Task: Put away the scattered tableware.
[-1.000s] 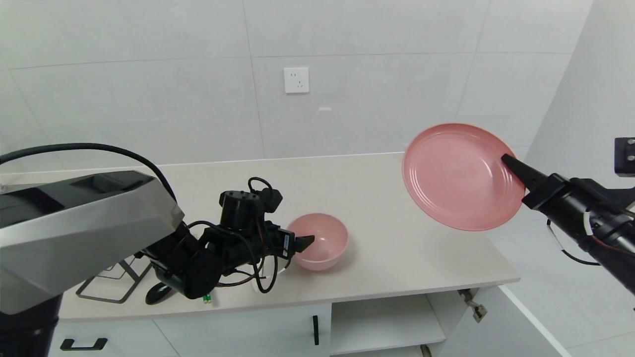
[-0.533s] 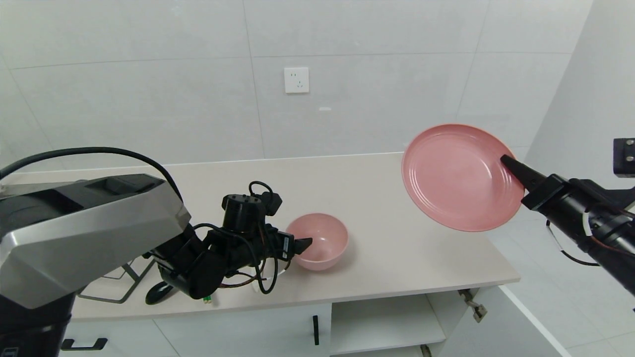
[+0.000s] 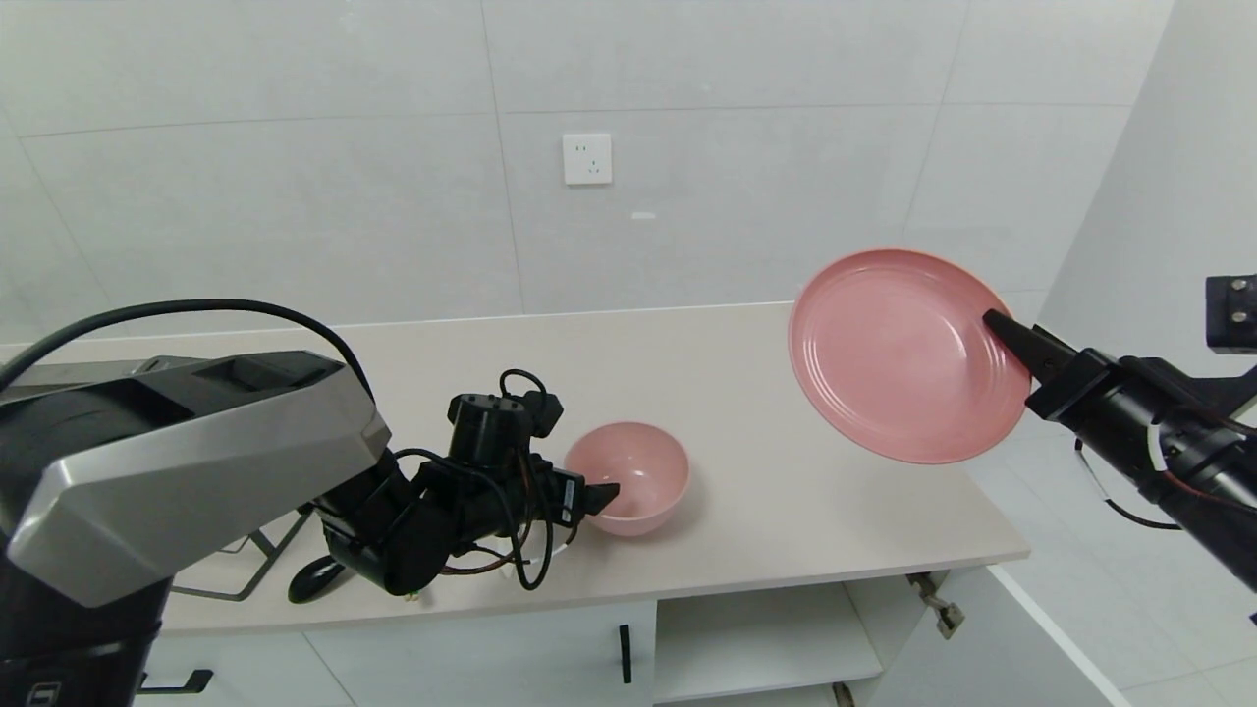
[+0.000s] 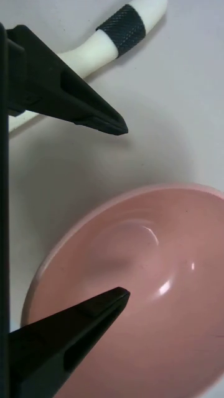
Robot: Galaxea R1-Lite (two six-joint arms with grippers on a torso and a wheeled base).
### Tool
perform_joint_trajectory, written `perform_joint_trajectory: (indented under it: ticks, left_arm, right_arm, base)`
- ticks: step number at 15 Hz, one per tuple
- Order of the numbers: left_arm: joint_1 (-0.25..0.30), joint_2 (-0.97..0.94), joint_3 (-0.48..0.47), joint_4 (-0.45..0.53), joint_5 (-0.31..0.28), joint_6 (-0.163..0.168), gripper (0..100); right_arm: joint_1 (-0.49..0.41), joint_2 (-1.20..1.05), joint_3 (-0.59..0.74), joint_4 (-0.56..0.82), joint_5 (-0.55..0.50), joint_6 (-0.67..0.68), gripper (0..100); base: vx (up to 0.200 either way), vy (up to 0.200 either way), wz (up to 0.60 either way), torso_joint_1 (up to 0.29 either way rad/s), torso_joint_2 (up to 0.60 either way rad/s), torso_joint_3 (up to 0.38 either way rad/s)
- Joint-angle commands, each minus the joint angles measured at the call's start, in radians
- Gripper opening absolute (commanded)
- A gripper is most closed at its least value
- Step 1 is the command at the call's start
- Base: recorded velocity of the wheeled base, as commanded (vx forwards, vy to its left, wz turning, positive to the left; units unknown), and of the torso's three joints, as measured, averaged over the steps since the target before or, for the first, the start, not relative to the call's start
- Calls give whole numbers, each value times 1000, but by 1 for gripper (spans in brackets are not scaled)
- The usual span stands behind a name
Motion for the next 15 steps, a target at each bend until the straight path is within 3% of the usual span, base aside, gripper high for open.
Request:
perform_joint_trajectory:
  ticks: [1,2,15]
  left_arm:
    - [-5,20,-3,-2,0,-1,100]
    - [-5,24,-3,-2,0,-1,0]
    - [7,-148,60,-22,-2,8,0]
  right_arm:
    - [15,2,1,-1,0,0,0]
    - [13,2,1,-1,0,0,0]
    - [12,11,3,-1,0,0,0]
  base:
    - [0,0,0,0,0,0]
    - [0,0,0,0,0,0]
    - [0,0,0,0,0,0]
